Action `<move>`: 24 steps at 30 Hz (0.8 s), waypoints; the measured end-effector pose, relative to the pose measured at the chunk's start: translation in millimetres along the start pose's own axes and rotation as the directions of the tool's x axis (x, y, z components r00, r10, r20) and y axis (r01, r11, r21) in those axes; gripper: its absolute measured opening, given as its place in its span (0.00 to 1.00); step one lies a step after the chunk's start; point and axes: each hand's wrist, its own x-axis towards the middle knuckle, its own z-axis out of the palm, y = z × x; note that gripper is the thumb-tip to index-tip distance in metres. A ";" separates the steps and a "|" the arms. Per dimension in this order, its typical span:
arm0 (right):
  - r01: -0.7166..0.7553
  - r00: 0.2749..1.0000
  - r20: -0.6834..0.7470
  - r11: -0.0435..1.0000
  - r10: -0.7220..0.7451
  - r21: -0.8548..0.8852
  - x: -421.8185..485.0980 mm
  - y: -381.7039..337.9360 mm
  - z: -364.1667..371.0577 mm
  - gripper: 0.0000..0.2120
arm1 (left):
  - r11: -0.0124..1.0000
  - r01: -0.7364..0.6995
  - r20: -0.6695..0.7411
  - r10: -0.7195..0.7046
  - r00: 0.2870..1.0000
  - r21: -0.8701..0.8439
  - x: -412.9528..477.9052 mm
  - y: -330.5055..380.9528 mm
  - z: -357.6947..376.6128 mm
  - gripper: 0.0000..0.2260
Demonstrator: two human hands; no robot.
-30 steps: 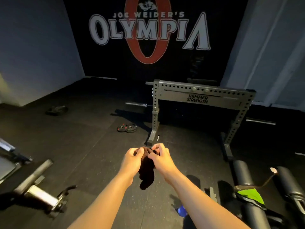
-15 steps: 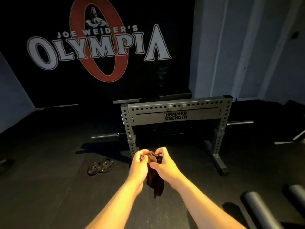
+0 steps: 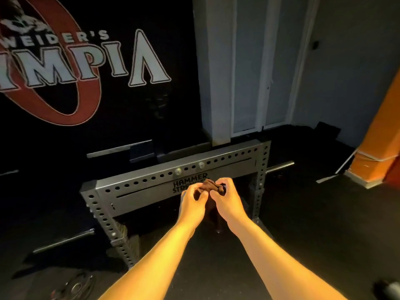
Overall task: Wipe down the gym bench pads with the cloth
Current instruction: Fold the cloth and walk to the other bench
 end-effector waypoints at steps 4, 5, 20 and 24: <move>-0.032 0.993 -0.114 0.998 0.025 -0.057 103.5 23.1 -30.0 0.10 | 0.999 -0.006 0.039 0.005 0.999 0.033 105.2 0.0 68.4 0.08; -0.031 0.990 -0.139 0.997 0.021 -0.068 129.3 28.4 -36.2 0.10 | 0.999 -0.012 0.062 0.010 0.998 0.032 130.7 0.9 84.4 0.09; -0.154 0.953 -0.277 0.983 0.122 -0.095 471.9 49.3 -161.0 0.16 | 1.000 -0.011 0.322 0.012 0.947 -0.006 454.7 65.8 296.7 0.08; -0.159 0.964 -0.234 0.979 0.127 -0.126 540.4 65.2 -206.3 0.20 | 0.999 0.047 0.290 -0.038 0.956 -0.025 509.0 74.5 361.1 0.09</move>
